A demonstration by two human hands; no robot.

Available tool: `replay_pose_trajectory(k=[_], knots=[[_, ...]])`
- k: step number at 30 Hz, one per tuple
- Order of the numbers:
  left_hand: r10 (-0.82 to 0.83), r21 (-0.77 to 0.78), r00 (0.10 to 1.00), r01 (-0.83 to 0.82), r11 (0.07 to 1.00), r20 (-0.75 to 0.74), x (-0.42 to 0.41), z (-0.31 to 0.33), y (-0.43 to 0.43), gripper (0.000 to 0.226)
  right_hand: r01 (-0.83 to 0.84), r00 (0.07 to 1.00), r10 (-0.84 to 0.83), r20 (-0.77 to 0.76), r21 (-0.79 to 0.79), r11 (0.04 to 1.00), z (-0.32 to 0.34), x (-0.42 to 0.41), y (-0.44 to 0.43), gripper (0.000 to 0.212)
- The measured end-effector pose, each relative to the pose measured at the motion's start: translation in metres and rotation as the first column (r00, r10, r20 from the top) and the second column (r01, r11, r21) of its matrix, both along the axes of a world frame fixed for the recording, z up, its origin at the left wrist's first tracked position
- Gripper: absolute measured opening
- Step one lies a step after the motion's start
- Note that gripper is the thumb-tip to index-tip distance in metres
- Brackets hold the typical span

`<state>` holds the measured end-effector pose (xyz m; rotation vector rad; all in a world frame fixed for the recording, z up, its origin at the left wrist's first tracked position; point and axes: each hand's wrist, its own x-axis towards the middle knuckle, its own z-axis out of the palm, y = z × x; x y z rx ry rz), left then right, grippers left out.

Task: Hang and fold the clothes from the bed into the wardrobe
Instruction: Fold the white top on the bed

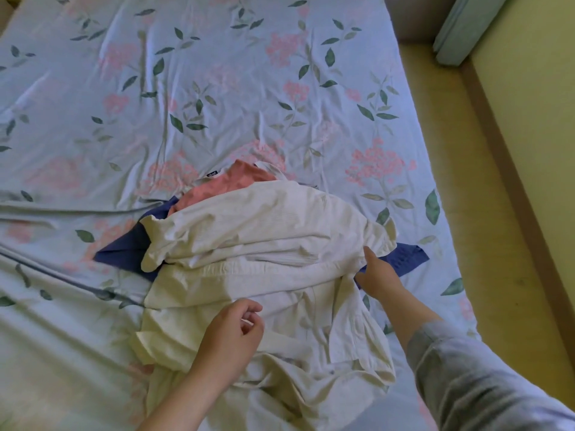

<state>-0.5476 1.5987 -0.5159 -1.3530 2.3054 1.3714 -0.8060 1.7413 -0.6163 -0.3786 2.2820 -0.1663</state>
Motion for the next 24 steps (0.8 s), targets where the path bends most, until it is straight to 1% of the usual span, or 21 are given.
replay_pose_trajectory(k=[2, 4, 7, 10, 12, 16, 19, 21, 24], knots=[[0.008, -0.013, 1.000, -0.008, 1.000, 0.001, -0.003, -0.004, 0.001, 0.012, 0.007, 1.000, -0.006, -0.029, 0.022, 1.000, -0.005, 0.001, 0.000, 0.051], [0.019, -0.018, 1.000, -0.019, 1.000, 0.004, -0.005, -0.006, 0.003, 0.012, 0.055, 0.993, -0.056, -0.099, -0.014, 0.998, -0.006, 0.005, 0.005, 0.034], [-0.002, -0.014, 1.000, 0.002, 1.000, 0.003, -0.010, -0.003, 0.007, 0.012, 0.100, 0.974, -0.112, -0.197, -0.070, 0.993, 0.006, 0.009, 0.017, 0.025], [-0.031, -0.003, 0.999, 0.031, 1.000, -0.005, -0.016, 0.008, 0.012, 0.012, 0.049, 0.960, -0.077, -0.268, -0.108, 0.993, 0.031, 0.012, 0.030, 0.018], [-0.053, -0.004, 0.999, 0.053, 0.999, -0.010, -0.020, 0.020, 0.014, 0.012, 0.041, 0.958, -0.092, -0.271, -0.188, 0.981, 0.052, 0.017, 0.039, 0.016], [-0.085, -0.023, 0.996, 0.084, 0.996, -0.037, -0.029, 0.052, 0.020, 0.012, 0.083, 0.946, -0.201, -0.253, -0.410, 0.908, 0.108, 0.033, 0.054, 0.014], [-0.120, -0.026, 0.990, 0.118, 0.993, -0.073, -0.036, 0.083, 0.026, 0.014, 0.078, 0.955, -0.218, -0.200, -0.540, 0.838, 0.159, 0.049, 0.060, 0.012], [-0.146, -0.050, 0.982, 0.141, 0.989, -0.119, -0.040, 0.106, 0.029, 0.024, 0.080, 0.960, -0.228, -0.161, -0.624, 0.778, 0.196, 0.060, 0.061, 0.009], [-0.229, -0.178, 0.958, 0.198, 0.964, -0.172, -0.045, 0.144, 0.033, 0.050, 0.044, 0.959, -0.232, -0.165, -0.720, 0.693, 0.250, 0.072, 0.059, 0.013]])
